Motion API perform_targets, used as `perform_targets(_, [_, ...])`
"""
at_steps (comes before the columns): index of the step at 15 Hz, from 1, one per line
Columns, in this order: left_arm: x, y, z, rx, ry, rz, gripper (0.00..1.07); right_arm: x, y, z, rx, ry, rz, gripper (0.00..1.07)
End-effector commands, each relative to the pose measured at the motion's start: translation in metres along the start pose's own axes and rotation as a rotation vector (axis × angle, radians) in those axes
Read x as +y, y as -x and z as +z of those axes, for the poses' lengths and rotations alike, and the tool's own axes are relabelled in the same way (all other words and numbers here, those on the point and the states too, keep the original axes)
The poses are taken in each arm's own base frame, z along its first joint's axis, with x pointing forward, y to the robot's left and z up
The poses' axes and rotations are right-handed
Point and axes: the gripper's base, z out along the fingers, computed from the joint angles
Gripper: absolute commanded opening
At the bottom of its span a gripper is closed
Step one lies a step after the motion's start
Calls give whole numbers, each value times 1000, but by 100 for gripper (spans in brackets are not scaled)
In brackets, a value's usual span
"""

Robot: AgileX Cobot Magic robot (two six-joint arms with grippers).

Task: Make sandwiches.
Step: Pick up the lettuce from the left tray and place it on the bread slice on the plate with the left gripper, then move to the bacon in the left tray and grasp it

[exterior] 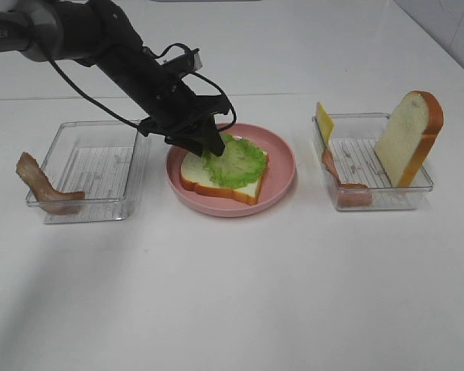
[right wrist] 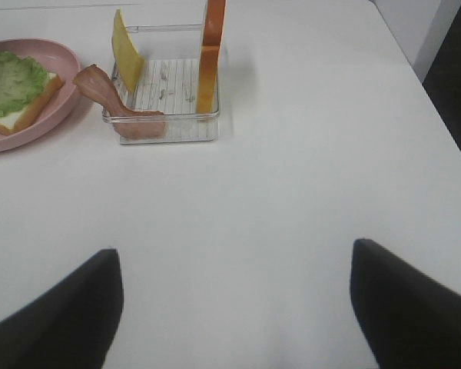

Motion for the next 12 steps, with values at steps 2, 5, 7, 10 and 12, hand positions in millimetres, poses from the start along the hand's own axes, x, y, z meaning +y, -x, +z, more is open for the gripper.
perform_targets(2, [-2, 0, -11, 7, 60, 58, 70, 0, -1, -1, -23, -5, -1, 78])
perform_targets(5, [-13, 5, -52, -20, 193, 84, 70, 0, -1, -1, -23, -5, -1, 78])
perform_targets(7, [-17, 3, -68, 5, 238, 112, 70, 0, -1, -1, -23, -5, -1, 78])
perform_targets(10, [-6, 2, -99, 28, 280, 94, 70, 0, -1, -1, -23, -5, -1, 78])
perform_targets(12, [4, 0, -118, 41, 283, 50, 70, 0, -1, -1, -23, -5, -1, 78])
